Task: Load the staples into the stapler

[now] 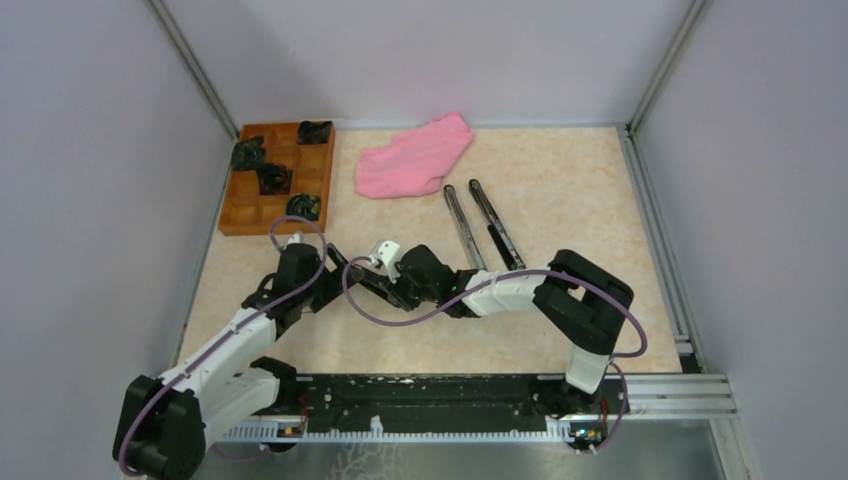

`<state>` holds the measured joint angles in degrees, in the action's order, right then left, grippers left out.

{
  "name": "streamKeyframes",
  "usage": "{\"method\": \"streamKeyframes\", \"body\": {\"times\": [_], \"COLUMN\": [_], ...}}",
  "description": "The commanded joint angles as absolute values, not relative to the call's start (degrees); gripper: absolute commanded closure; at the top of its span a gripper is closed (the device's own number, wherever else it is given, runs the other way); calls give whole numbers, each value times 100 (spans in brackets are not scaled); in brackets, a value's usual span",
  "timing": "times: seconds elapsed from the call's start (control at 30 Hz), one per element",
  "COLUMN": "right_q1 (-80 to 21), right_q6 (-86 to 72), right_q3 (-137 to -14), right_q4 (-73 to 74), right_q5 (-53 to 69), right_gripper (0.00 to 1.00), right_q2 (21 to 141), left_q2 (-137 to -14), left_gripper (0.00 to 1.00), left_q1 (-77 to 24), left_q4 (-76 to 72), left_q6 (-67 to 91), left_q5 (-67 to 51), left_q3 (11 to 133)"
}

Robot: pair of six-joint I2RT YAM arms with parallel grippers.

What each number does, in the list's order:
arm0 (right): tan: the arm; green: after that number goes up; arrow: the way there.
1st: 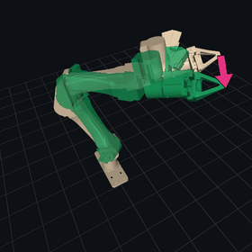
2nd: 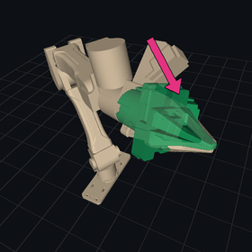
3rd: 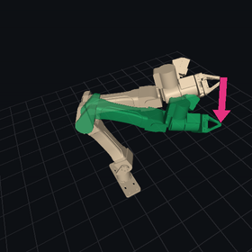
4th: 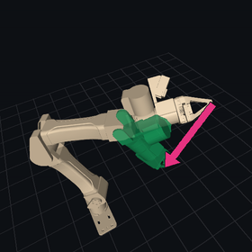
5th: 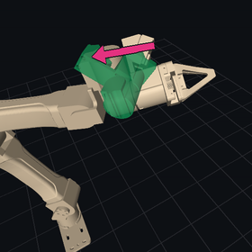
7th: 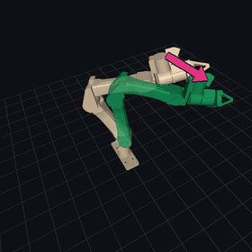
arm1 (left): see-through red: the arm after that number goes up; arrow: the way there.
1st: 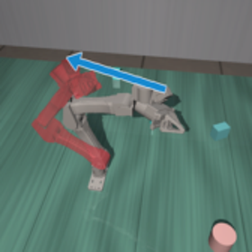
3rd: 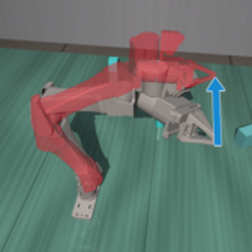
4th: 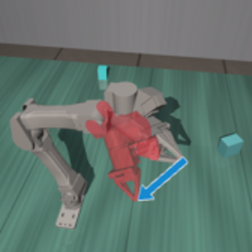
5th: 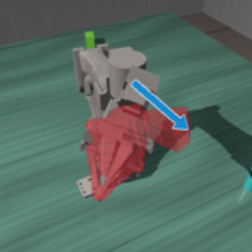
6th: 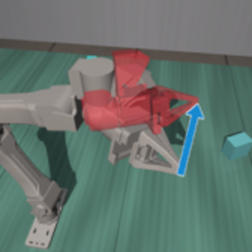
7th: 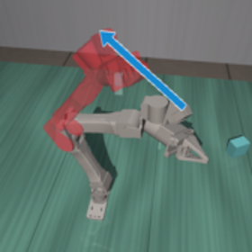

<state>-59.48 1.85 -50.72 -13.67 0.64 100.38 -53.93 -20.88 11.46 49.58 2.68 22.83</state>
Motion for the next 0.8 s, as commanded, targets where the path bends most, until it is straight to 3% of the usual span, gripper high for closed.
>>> {"method": "streamKeyframes", "body": {"times": [0.0,0.13,0.77], "right_q1": [-5961,-6080,-6376], "right_q6": [144,94,-722], "right_q3": [-5029,-4945,-4996], "right_q4": [-1520,-1418,-563], "right_q5": [-47,-368,-1601], "right_gripper": [87,100,100], "right_q2": [10099,10253,10929], "left_q2": [-5439,-5479,-5613], "left_gripper": [1,1,1], "left_q1": [-2050,-2048,-2048], "left_q4": [1193,1221,1293], "left_q6": [5005,5014,5090], "left_q5": [167,151,90], "left_q3": [2501,2544,2620]}}
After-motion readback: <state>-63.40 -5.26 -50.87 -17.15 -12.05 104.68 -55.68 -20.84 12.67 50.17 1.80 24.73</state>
